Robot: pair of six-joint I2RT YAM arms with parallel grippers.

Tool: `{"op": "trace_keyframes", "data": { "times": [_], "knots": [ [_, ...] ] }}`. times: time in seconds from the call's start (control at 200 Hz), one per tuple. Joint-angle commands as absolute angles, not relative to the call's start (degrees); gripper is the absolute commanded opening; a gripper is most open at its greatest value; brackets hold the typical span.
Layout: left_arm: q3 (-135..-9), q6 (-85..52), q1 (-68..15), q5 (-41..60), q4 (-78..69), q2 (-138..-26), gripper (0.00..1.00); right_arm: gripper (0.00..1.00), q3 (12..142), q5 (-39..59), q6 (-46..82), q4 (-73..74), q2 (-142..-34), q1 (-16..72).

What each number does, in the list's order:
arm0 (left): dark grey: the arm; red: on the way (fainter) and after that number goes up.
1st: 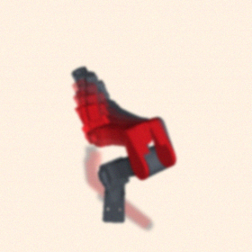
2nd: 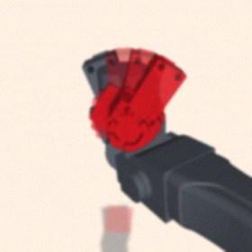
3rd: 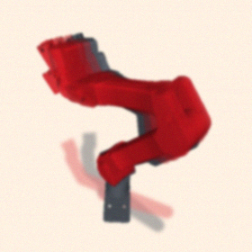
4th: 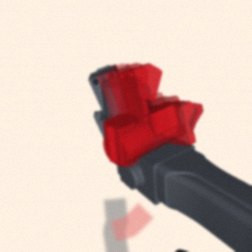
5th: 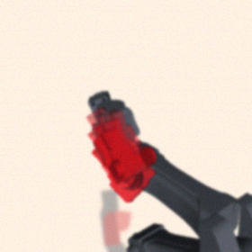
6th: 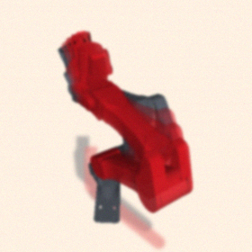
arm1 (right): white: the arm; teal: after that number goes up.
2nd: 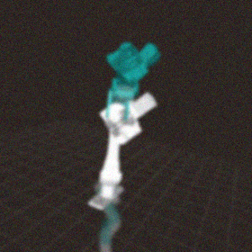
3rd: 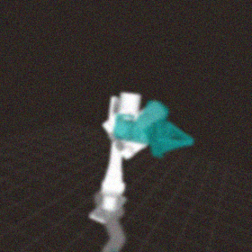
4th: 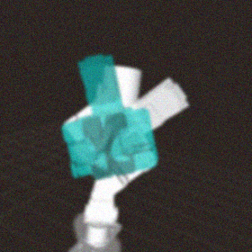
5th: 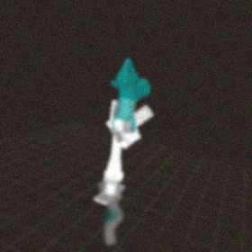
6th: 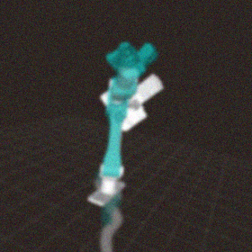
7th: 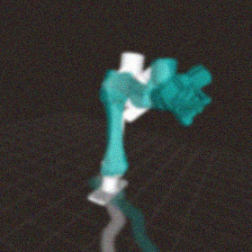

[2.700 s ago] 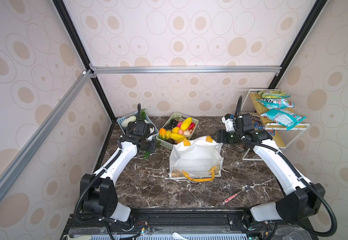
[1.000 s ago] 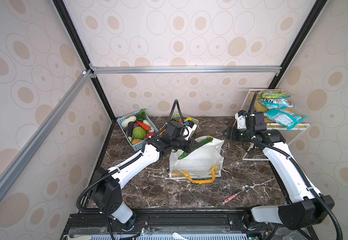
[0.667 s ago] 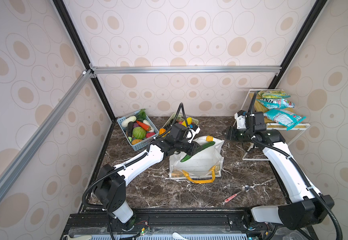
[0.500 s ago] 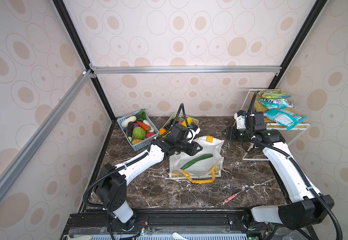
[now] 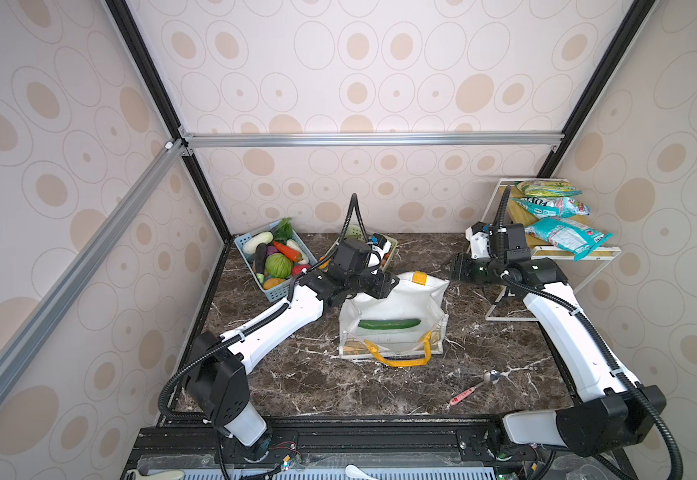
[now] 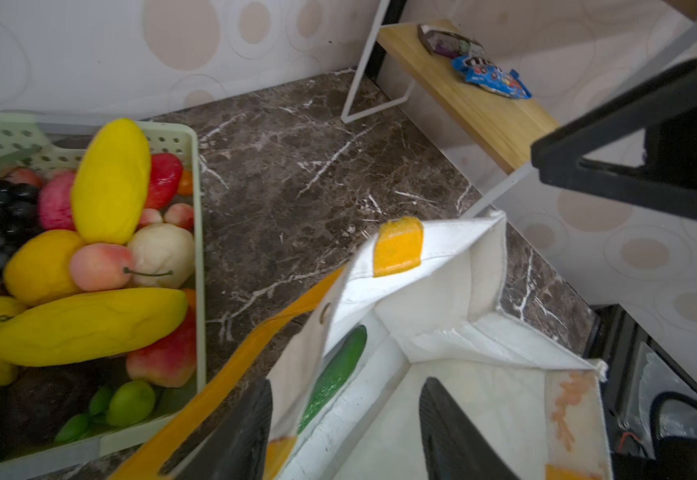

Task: Place the food into the grocery bag and tie it
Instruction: 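Open the left gripper to drop the cucumber into the tote, then move the open left gripper over the blue vegetable basket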

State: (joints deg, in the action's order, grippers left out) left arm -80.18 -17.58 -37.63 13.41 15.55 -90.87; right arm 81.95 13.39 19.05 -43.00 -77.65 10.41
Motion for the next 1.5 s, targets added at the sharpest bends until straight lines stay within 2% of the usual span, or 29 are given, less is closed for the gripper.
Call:
{"op": "trace_keyframes", "data": {
  "times": [0.0,0.325,0.625,1.07,1.496],
  "knots": [
    [-82.0,-20.5,-33.2,6.5,15.4,-87.9,0.58,0.62,81.3,14.0,19.3,-42.3,-78.0,10.6],
    [-78.5,-24.4,-21.8,-8.2,16.0,-86.8,0.59,0.62,81.1,14.5,19.1,-42.0,-78.3,10.6],
    [-79.0,-24.7,-14.9,-19.9,17.2,-90.3,0.59,0.62,80.7,14.9,18.8,-41.4,-78.0,10.6],
    [-80.7,-24.6,-7.4,-23.6,17.9,-96.5,0.58,0.62,82.8,15.3,17.5,-41.3,-79.2,10.7],
    [-84.5,-24.6,-0.1,-18.9,16.7,-104.1,0.6,0.62,84.4,14.6,17.0,-41.3,-81.9,10.6]
  ]
}}
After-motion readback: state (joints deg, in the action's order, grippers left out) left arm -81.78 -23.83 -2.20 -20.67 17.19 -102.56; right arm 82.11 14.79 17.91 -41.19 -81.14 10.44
